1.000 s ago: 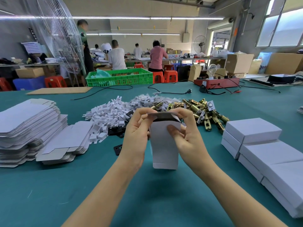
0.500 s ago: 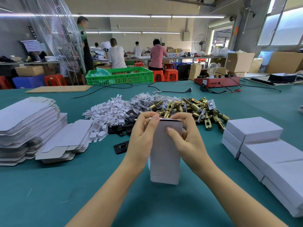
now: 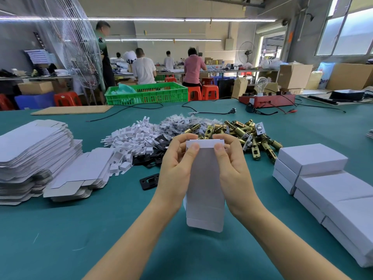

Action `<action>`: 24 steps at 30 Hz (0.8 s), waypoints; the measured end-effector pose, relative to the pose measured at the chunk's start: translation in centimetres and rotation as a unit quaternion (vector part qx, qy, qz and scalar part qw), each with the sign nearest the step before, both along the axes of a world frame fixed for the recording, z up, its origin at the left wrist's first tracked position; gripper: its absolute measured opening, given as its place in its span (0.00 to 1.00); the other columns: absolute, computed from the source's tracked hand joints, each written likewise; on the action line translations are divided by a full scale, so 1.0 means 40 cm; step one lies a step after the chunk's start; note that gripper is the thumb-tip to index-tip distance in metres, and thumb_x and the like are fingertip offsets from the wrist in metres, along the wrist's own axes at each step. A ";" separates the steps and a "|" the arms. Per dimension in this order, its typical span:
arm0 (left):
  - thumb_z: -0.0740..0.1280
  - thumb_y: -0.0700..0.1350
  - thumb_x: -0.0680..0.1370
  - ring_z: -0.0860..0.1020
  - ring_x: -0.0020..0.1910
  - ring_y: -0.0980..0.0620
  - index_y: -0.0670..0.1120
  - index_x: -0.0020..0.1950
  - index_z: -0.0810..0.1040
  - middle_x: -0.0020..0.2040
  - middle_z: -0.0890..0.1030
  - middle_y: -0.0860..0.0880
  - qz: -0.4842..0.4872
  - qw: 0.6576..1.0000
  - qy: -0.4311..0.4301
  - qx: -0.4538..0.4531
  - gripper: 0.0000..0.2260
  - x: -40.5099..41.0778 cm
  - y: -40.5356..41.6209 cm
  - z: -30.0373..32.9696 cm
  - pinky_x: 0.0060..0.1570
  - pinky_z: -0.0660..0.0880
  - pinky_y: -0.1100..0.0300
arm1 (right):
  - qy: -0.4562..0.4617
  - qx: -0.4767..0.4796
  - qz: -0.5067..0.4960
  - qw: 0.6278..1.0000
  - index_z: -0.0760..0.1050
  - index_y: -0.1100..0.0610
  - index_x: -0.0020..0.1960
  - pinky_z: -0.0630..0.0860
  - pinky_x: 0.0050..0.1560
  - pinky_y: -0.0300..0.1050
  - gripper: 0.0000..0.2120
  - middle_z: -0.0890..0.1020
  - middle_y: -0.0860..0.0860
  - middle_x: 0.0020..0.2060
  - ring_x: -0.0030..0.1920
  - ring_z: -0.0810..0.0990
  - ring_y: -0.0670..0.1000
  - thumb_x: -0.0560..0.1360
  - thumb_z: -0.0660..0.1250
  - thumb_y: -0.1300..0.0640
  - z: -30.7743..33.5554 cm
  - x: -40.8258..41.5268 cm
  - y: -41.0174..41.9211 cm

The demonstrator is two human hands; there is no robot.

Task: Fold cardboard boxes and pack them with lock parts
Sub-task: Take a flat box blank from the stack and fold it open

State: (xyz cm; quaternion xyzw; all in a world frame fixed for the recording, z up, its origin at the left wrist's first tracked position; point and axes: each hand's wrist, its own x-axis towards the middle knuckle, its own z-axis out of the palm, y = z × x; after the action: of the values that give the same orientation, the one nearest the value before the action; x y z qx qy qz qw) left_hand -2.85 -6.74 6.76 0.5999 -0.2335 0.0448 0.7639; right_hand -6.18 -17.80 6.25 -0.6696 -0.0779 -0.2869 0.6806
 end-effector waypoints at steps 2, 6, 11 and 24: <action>0.66 0.48 0.77 0.77 0.47 0.49 0.60 0.48 0.80 0.46 0.81 0.50 0.002 1.000 -0.005 -0.003 0.06 -0.005 -0.003 0.002 0.47 0.75 0.53 | -0.009 -0.001 -0.005 1.000 0.71 0.41 0.54 0.75 0.44 0.42 0.10 0.76 0.46 0.45 0.43 0.75 0.45 0.83 0.56 0.55 0.000 -0.001 0.001; 0.66 0.51 0.75 0.77 0.46 0.50 0.62 0.47 0.80 0.45 0.81 0.52 0.026 1.000 -0.017 -0.006 0.06 -0.011 -0.011 0.003 0.46 0.76 0.54 | -0.015 0.021 0.000 1.000 0.72 0.41 0.52 0.75 0.43 0.44 0.11 0.76 0.47 0.46 0.42 0.75 0.45 0.83 0.56 0.56 0.001 -0.003 0.003; 0.66 0.51 0.75 0.77 0.43 0.51 0.61 0.45 0.79 0.41 0.80 0.53 0.046 0.999 -0.019 -0.016 0.04 -0.023 -0.018 0.001 0.45 0.76 0.53 | -0.022 0.019 -0.027 0.999 0.69 0.40 0.52 0.75 0.44 0.52 0.08 0.77 0.45 0.44 0.42 0.75 0.48 0.82 0.56 0.54 -0.002 -0.006 0.011; 0.65 0.49 0.73 0.75 0.40 0.52 0.58 0.42 0.80 0.41 0.80 0.51 0.032 0.999 -0.001 -0.007 0.05 -0.029 -0.024 0.010 0.40 0.73 0.54 | -0.035 0.014 -0.076 0.996 0.68 0.42 0.45 0.71 0.37 0.45 0.05 0.74 0.41 0.35 0.37 0.71 0.45 0.75 0.57 0.52 -0.011 0.002 0.001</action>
State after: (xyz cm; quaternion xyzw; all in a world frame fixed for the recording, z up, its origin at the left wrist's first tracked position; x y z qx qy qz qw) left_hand -4.00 -7.70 7.17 0.6016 -0.2146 0.0720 0.7660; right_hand -6.10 -17.78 5.80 -0.6536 -0.0469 -0.3623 0.6628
